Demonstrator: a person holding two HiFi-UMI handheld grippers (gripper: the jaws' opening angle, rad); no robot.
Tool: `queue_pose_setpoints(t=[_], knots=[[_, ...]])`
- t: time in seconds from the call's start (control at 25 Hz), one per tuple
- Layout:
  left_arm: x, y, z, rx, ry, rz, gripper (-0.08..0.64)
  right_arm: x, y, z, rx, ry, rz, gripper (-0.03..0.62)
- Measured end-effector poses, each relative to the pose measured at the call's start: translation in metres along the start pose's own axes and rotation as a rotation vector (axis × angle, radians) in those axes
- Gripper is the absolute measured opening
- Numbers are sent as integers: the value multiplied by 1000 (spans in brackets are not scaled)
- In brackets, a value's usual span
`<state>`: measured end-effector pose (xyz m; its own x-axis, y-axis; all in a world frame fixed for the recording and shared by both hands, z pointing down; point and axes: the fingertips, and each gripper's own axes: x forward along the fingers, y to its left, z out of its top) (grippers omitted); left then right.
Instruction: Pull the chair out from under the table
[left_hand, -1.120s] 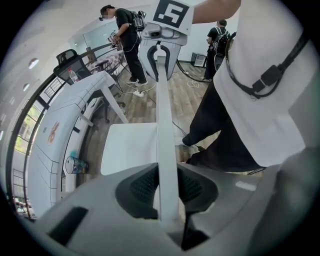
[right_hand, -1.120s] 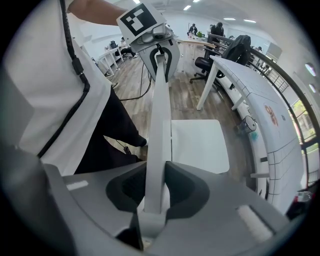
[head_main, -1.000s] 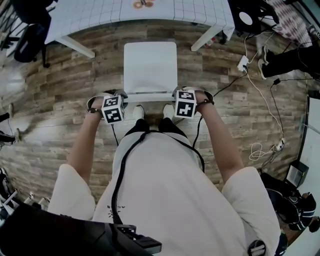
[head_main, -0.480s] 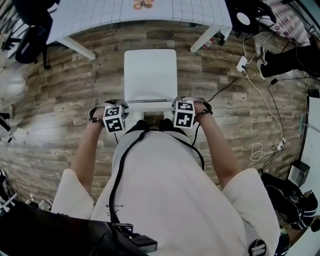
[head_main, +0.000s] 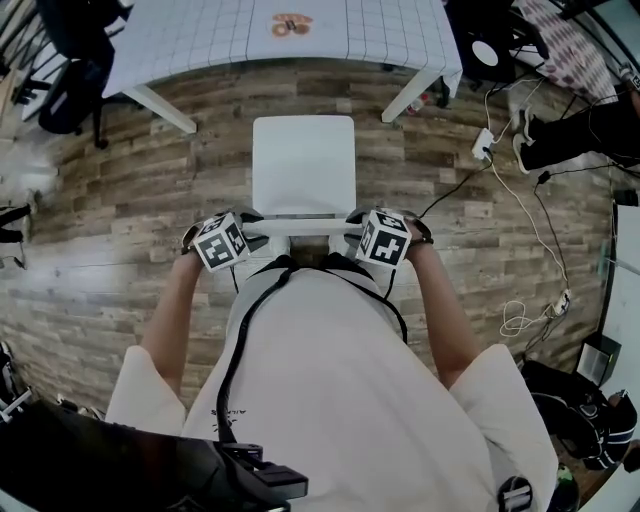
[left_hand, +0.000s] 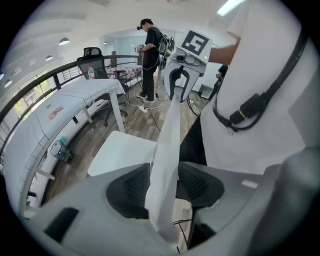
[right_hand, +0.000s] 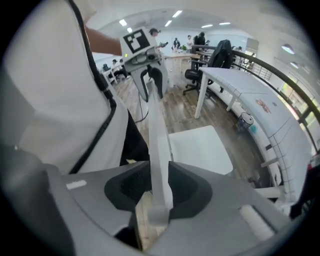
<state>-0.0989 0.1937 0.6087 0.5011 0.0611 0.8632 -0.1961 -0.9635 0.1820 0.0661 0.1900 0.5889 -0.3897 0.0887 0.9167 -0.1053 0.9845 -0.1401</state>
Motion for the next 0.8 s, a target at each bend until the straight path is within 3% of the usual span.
queue_pose_setpoints(t=[0.08,0.16,0.32,0.48,0.8], knots=[[-12,4,14,-55,-71,2,189,-22,-8,17,75,-137,-25,92],[-26,12,34,-122,-173,19,176,-48,-25,36,164,-303,-82,8],[-53,37,72,-208,-374,125,25,-86,-52,59,264,-545,-180,5],[-60,49,94,-217,-434,188,5,-96,-60,69,279,-599,-221,5],[-45,43,95,-206,-394,181,3,-90,-58,64,275,-587,-245,5]])
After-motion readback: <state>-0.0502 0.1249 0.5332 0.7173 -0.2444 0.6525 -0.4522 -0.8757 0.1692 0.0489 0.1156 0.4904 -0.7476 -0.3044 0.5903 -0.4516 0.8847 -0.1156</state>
